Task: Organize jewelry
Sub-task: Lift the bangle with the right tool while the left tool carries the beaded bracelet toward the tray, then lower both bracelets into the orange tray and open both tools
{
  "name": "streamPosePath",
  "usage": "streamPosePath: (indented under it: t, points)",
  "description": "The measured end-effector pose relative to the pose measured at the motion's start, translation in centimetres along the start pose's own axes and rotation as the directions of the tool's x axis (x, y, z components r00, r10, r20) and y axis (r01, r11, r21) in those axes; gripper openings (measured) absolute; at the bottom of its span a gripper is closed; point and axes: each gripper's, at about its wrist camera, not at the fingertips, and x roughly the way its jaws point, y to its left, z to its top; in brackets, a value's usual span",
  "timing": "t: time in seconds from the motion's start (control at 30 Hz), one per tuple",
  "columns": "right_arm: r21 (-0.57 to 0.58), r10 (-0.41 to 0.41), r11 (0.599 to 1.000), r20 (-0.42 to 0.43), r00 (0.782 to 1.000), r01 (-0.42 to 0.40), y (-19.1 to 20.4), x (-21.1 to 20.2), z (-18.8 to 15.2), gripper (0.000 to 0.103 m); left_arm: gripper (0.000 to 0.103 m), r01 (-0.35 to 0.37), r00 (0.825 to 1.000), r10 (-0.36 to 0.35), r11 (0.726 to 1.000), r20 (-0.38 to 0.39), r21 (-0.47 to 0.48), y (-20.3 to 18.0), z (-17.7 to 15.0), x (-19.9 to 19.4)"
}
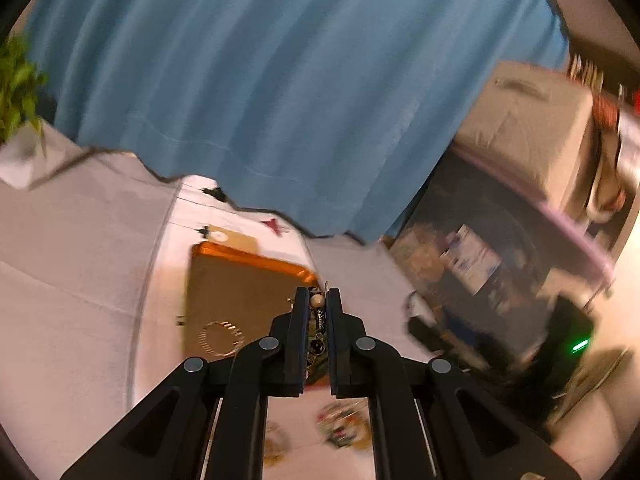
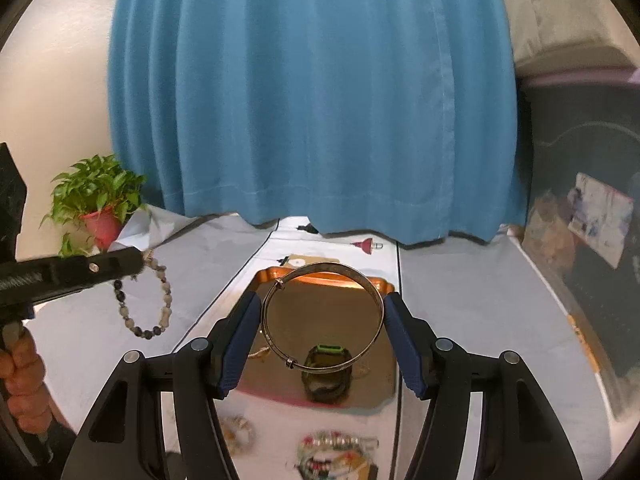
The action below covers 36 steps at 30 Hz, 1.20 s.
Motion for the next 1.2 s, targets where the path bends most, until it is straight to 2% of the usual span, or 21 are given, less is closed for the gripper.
streamPosePath:
  t: [0.03, 0.17, 0.27, 0.37, 0.47, 0.57, 0.67, 0.77, 0.9, 1.0, 1.1, 1.2]
  points:
    - [-0.007, -0.006, 1.000, 0.001, 1.000, 0.006, -0.1, 0.5, 0.0, 0.063, 0.005, 0.009, 1.000, -0.009, 1.000, 0.004, 0.002, 0.1, 0.3, 0.4]
    - [-0.078, -0.105, 0.991, 0.022, 0.994, 0.107, -0.6, 3.8, 0.1, 0.063, 0.005, -0.031, 0.999, 0.032, 0.998, -0.014, 0.061, 0.7, 0.4, 3.0]
    - [-0.134, -0.172, 0.976, -0.004, 0.985, 0.170, -1.7, 6.9, -1.4, 0.063, 0.005, -0.032, 0.997, 0.033, 0.999, -0.074, 0.019, 2.7, -0.8, 6.0]
    - [-0.167, -0.194, 0.969, -0.062, 0.979, 0.181, -2.5, 9.3, -3.5, 0.063, 0.005, -0.068, 0.988, 0.070, 0.998, -0.141, 0.012, 4.3, -2.6, 8.9]
    - [-0.172, -0.184, 0.972, -0.117, 0.976, 0.163, -3.4, 11.3, -5.3, 0.063, 0.005, -0.110, 0.968, 0.117, 0.993, -0.221, 0.043, 5.5, -4.2, 11.3]
    - [-0.166, -0.188, 0.973, -0.149, 0.971, 0.163, -3.9, 12.8, -5.8, 0.063, 0.005, -0.136, 0.950, 0.141, 0.990, -0.278, 0.036, 6.7, -5.2, 12.6]
    - [-0.220, -0.228, 0.956, -0.153, 0.962, 0.192, -3.5, 13.9, -6.0, 0.063, 0.005, -0.196, 0.915, 0.203, 0.979, -0.348, 0.055, 7.5, -6.7, 14.0]
    - [-0.248, -0.263, 0.944, -0.176, 0.949, 0.216, -3.5, 14.8, -6.4, 0.063, 0.006, -0.201, 0.903, 0.211, 0.977, -0.374, 0.065, 7.9, -7.6, 14.3]
    - [-0.277, -0.247, 0.943, -0.221, 0.943, 0.182, -2.9, 16.0, -7.2, 0.063, 0.006, -0.221, 0.895, 0.240, 0.971, -0.377, 0.095, 7.8, -7.8, 14.3]
    - [-0.289, -0.214, 0.946, -0.214, 0.953, 0.147, -1.8, 15.8, -7.3, 0.063, 0.006, -0.229, 0.894, 0.238, 0.971, -0.380, 0.071, 8.2, -7.8, 14.4]
    - [-0.314, -0.191, 0.943, -0.235, 0.953, 0.112, -0.8, 16.2, -7.5, 0.063, 0.006, -0.234, 0.892, 0.246, 0.969, -0.380, 0.080, 8.2, -7.6, 14.4]
    - [-0.269, -0.138, 0.961, -0.262, 0.955, 0.065, -1.1, 16.1, -7.5, 0.064, 0.006, -0.228, 0.889, 0.254, 0.967, -0.382, 0.112, 7.7, -7.7, 14.4]
